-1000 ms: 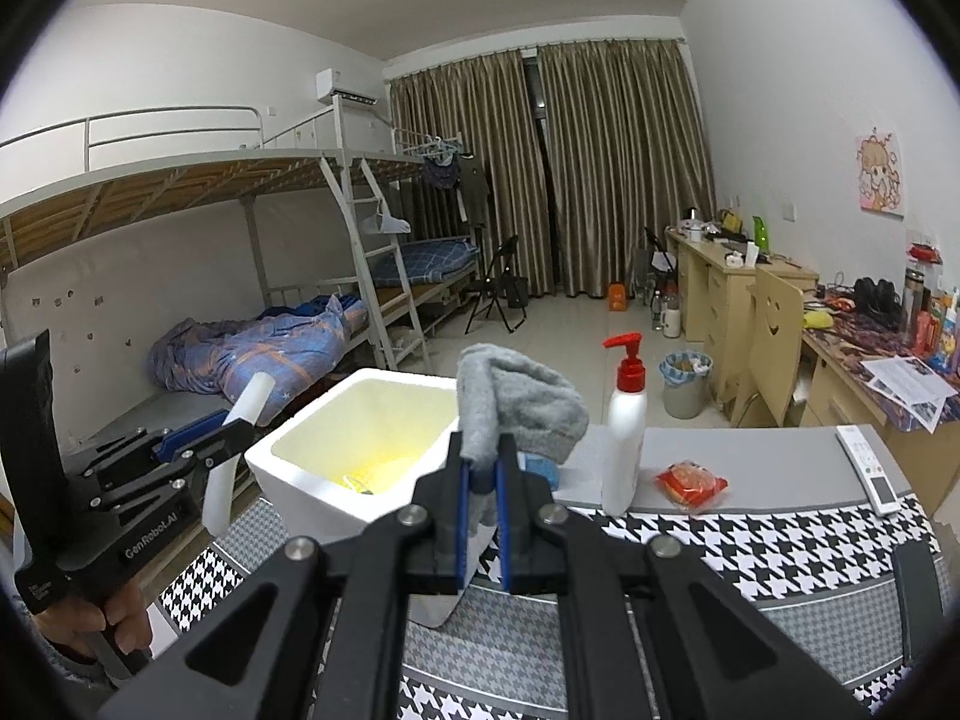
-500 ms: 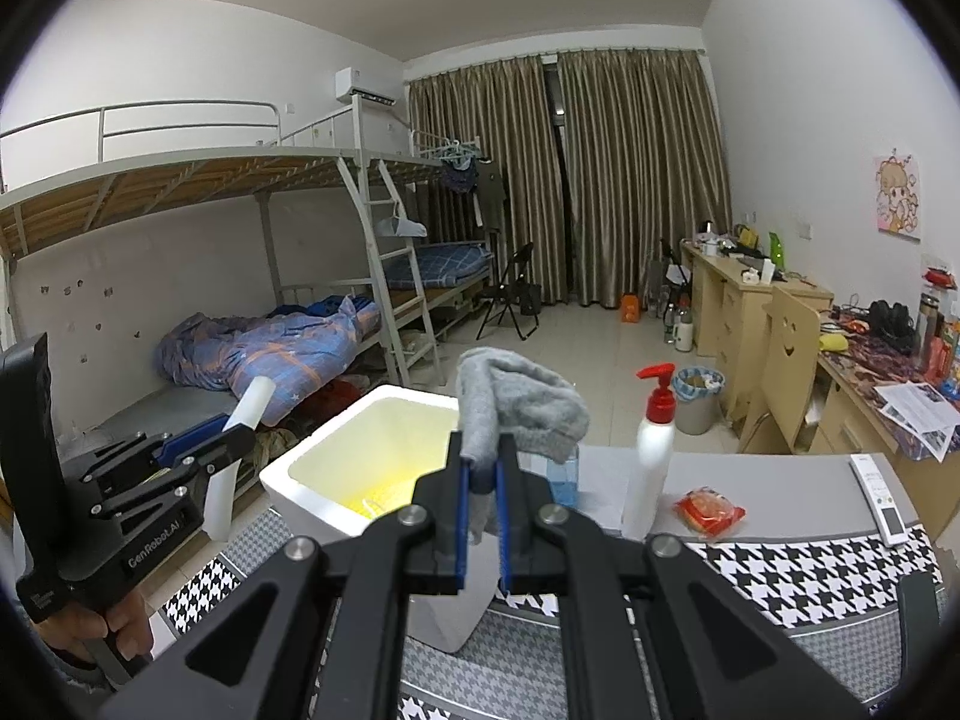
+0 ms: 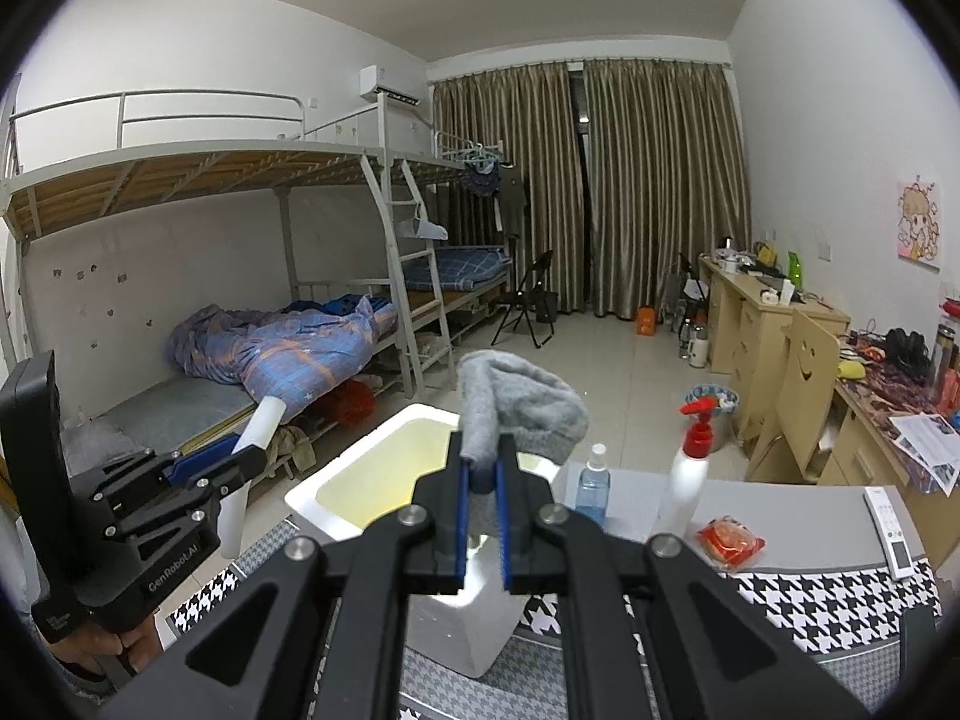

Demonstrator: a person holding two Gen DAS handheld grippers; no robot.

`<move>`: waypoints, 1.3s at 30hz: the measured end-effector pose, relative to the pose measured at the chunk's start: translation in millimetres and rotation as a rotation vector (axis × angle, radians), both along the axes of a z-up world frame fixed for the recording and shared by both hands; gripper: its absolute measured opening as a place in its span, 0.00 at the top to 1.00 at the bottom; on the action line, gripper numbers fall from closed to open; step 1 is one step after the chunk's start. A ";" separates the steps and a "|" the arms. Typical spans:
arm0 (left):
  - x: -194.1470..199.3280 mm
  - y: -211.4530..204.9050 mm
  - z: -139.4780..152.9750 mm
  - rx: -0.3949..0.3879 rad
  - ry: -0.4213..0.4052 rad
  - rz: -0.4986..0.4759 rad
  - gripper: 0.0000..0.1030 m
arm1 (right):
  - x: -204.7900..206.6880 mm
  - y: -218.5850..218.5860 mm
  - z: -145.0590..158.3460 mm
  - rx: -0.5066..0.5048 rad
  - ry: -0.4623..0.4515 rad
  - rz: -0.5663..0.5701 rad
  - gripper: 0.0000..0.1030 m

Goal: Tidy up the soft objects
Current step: 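Lower the grey sock into the foam box and open the right tool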

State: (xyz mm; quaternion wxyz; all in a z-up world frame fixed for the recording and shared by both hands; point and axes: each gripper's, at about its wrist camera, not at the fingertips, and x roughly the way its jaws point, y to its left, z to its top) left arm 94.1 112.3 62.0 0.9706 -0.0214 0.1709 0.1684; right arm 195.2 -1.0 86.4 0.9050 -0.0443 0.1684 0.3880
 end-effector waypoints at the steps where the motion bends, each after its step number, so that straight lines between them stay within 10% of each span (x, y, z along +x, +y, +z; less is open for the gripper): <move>1: -0.7 -0.2 0.4 0.002 -0.002 0.001 0.81 | -0.9 2.2 -0.7 -0.004 0.000 0.006 0.90; 39: 10.8 12.8 -1.6 -0.014 0.019 0.012 0.81 | 39.1 75.8 -39.6 -0.173 0.178 0.083 0.89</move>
